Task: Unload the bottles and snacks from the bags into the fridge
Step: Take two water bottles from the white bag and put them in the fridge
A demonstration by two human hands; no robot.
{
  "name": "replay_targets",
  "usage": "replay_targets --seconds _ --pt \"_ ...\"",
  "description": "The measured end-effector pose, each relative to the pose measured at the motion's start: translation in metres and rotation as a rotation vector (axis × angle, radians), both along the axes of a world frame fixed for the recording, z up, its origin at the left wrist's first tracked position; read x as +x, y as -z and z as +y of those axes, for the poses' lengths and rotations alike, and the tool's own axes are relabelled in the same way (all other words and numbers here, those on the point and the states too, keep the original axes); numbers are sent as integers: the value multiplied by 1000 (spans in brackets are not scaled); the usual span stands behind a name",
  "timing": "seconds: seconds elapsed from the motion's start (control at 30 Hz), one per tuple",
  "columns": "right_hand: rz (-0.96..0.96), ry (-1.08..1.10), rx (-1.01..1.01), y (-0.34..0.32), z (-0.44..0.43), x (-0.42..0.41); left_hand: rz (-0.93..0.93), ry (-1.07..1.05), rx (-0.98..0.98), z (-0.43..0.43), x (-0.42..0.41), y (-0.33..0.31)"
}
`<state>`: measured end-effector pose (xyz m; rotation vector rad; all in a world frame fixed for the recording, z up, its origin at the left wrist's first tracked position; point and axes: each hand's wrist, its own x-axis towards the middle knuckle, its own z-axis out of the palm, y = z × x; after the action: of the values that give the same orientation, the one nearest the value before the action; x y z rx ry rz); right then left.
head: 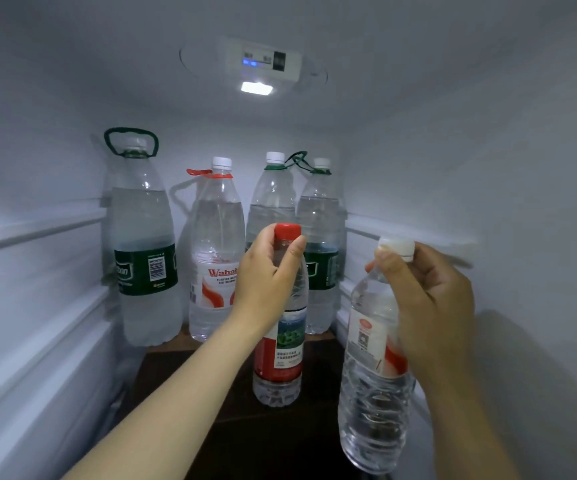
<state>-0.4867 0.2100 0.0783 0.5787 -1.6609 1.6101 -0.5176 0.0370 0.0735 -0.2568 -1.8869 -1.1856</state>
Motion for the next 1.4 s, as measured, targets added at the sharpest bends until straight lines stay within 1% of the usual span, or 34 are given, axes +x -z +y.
replay_targets --seconds 0.07,0.17,0.23,0.33,0.5,0.8,1.23,1.4 --pt "-2 1 2 1 0 -2 -27 59 -1 -3 6 7" --pt "11 18 12 4 0 -5 -114 162 56 -11 18 23" --pt "8 14 15 4 0 -6 -175 143 37 -18 21 33" --pt "-7 8 27 6 -2 -6 -268 60 -33 -27 25 39" --pt "-5 8 24 8 -3 -8 -396 51 -84 -32 32 46" --pt "5 40 8 10 2 -9 -356 49 -85 -20 12 52" --pt "-10 60 -14 13 11 -10 -347 50 -114 20 -54 47" --pt "-18 60 -31 13 10 -8 -344 17 -125 26 -72 47"
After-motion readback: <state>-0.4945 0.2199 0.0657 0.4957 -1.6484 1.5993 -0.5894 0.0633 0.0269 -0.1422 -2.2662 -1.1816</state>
